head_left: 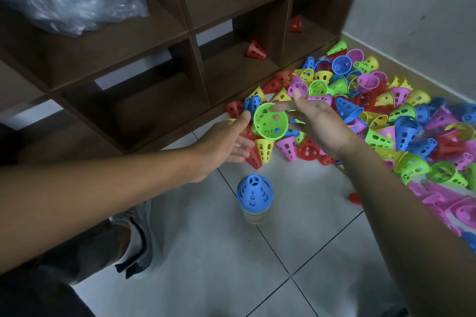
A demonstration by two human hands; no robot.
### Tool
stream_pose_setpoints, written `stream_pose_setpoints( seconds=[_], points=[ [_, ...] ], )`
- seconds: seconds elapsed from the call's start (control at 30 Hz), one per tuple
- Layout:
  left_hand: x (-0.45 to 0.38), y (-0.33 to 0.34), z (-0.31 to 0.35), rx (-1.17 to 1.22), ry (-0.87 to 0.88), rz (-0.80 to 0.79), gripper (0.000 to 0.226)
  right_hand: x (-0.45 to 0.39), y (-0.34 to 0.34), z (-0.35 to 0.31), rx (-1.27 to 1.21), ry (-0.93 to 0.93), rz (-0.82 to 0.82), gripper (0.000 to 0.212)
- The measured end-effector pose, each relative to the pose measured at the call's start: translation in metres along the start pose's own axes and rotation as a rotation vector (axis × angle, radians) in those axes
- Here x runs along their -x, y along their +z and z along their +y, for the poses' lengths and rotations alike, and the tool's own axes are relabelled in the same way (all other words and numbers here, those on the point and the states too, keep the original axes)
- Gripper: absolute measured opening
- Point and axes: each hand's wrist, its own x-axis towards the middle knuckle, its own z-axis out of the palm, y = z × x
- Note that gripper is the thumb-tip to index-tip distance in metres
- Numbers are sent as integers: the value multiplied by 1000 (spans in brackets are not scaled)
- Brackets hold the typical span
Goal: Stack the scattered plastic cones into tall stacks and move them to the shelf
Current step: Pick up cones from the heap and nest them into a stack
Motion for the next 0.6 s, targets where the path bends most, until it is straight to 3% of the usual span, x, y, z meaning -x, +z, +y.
stream_pose_setpoints(
  seconds=[0.23, 0.4, 0.6],
  points=[
    [-2, -6, 6, 270, -106, -29, 74, 3, 11, -27, -51, -99, -190, 58],
    [-1, -7, 2, 266, -70, -64, 48, 6, 9, -32, -163, -95, -275, 68],
    [3, 0, 6, 255, -32, -74, 31, 9, 0, -24, -186, -76, -165, 61]
  ],
)
